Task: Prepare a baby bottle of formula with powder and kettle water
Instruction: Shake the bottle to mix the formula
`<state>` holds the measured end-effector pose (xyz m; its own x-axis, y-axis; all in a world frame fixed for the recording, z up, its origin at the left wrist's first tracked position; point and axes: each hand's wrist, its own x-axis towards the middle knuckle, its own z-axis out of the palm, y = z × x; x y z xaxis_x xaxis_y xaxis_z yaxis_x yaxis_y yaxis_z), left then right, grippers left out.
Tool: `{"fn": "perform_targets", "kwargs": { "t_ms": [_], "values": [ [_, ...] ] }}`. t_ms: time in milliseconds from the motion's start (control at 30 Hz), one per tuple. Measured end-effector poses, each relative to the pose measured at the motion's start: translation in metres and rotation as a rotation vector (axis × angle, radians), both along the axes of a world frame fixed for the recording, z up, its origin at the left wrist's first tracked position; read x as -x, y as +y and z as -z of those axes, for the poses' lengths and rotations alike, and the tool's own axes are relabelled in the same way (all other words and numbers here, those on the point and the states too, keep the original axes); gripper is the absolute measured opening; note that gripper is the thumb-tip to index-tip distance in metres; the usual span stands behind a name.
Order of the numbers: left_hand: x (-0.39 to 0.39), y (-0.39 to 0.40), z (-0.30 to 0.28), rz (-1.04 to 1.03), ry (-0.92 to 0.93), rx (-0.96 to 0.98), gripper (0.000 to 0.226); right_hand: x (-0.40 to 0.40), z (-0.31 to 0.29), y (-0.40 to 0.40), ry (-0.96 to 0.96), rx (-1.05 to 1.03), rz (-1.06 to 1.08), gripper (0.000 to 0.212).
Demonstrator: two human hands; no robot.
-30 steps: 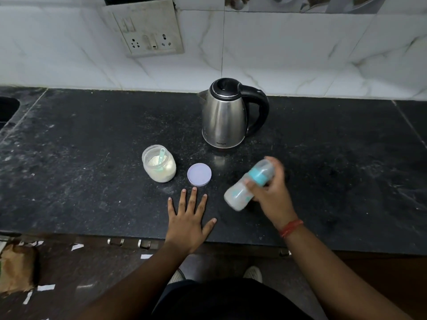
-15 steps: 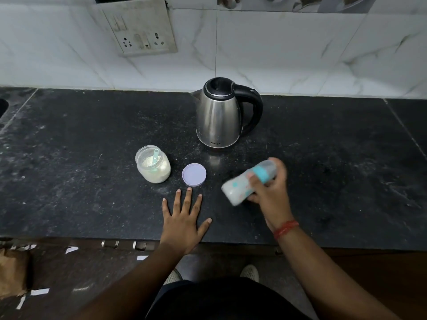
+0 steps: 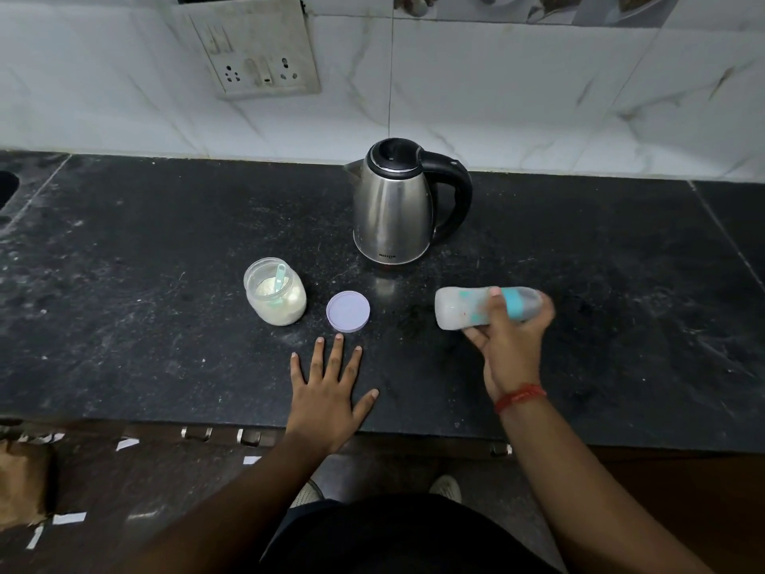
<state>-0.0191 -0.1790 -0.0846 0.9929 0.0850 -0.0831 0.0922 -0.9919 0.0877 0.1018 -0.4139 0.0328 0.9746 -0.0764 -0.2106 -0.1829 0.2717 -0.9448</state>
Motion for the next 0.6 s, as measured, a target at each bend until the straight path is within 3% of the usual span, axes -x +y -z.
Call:
{"fn": "perform_targets", "kwargs": {
  "t_ms": [100,233,333,467,567,600],
  "values": [
    [-0.0001,0.0014,0.0007,0.005,0.004,0.001,0.079,0.0029,0.0017,0.0015,0.003,0.021,-0.184,0.062],
    [-0.0001,0.0002,0.0013,0.005,-0.001,-0.004,0.079,0.0027,0.0015,-0.0037,-0.023,-0.04,0.042,0.065],
    [-0.0006,0.0008,0.0004,0.004,0.003,-0.008,0.08,0.0056,0.0032,-0.003,0.006,0.05,-0.231,0.071],
    [-0.0004,-0.0004,-0.0005,0.005,0.002,-0.007,0.079,0.0021,0.0035,-0.0069,0.013,-0.041,0.018,0.056],
    [-0.0002,0.0002,-0.0011,0.006,-0.001,-0.004,0.08,0.0031,0.0026,-0.0016,-0.009,0.059,-0.178,0.065],
    [-0.0005,0.0001,-0.002,0.005,0.0,-0.003,0.08,0.0033,0.0026,0.0001,-0.021,0.069,-0.148,0.066]
  ]
}}
